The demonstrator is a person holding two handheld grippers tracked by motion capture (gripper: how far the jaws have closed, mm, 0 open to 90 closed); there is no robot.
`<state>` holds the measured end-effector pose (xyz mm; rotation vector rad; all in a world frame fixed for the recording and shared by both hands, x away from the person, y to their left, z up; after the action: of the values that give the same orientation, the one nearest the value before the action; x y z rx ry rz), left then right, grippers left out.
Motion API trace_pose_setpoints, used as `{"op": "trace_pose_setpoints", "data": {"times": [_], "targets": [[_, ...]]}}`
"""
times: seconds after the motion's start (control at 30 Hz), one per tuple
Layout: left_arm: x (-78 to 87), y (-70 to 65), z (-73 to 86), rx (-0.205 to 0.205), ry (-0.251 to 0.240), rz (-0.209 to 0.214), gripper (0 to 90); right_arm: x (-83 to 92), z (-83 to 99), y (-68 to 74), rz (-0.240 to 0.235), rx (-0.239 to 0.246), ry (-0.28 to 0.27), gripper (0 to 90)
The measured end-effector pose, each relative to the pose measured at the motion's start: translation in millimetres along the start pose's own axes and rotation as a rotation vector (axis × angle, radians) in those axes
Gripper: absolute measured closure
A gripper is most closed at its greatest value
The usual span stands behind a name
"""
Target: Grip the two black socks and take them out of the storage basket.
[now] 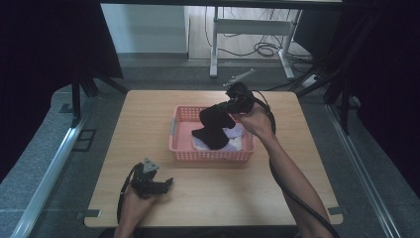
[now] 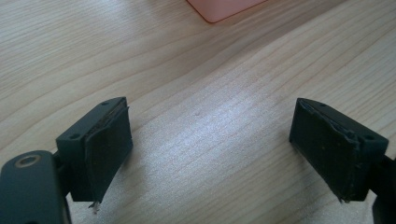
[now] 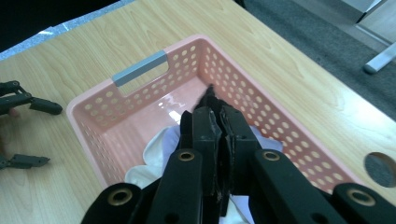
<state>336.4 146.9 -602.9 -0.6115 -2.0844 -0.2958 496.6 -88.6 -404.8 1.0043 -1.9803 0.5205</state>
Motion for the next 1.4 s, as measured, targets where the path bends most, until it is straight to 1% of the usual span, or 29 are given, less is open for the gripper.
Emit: {"op": "trace_pose_setpoints", "data": {"times": [0.17,0.23,0.27,0.5,0.73,0.97,1.07,1.1,1.13,1.4], "targets": [[0.0,0.0,0.0,0.0,0.0,0.001,12.9,16.9,0.2,-4.4,0.005,-0.003,-0.015,84.6],[0.1,0.0,0.0,0.0,0.001,0.0,12.9,19.6,1.1,-5.8,0.009,-0.001,-0.016,84.6],[0.0,0.0,0.0,0.0,0.0,0.0,12.9,25.8,3.9,-9.7,0.018,-0.004,-0.02,84.6],[0.1,0.0,-0.1,0.0,0.001,0.0,12.8,43.3,15.9,-25.6,0.055,-0.03,-0.038,84.6],[0.0,-0.1,-0.1,0.001,0.0,0.001,12.9,60.7,31.4,-42.4,0.096,-0.068,-0.044,84.3],[0.1,0.0,-0.2,-0.001,0.0,0.0,12.9,78.2,47.2,-58.3,0.142,-0.09,-0.051,84.3],[0.2,0.0,-0.1,-0.001,0.001,0.0,12.9,85.4,55.5,-65.0,0.155,-0.109,-0.052,84.3],[0.2,0.0,-0.1,-0.001,0.001,0.0,12.9,85.4,55.5,-65.0,0.155,-0.109,-0.052,84.3],[0.2,0.0,-0.1,-0.001,0.001,0.0,12.9,90.8,61.7,-70.0,0.165,-0.122,-0.056,84.3],[0.1,-0.1,0.0,0.0,0.002,-0.001,12.9,106.0,85.0,-87.7,0.207,-0.164,-0.055,84.3]]}}
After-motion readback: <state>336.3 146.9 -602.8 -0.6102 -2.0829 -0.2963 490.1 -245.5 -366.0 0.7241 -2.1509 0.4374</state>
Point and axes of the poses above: each handheld gripper's, and its own axes: x roughly backward along the jaws, z roughly out of its underside, y roughly to its left, the point moved 8 cm from there along -x, roughly forward along the jaws, and after that the axes turned 10 degrees about y, right-handed, at the moved point
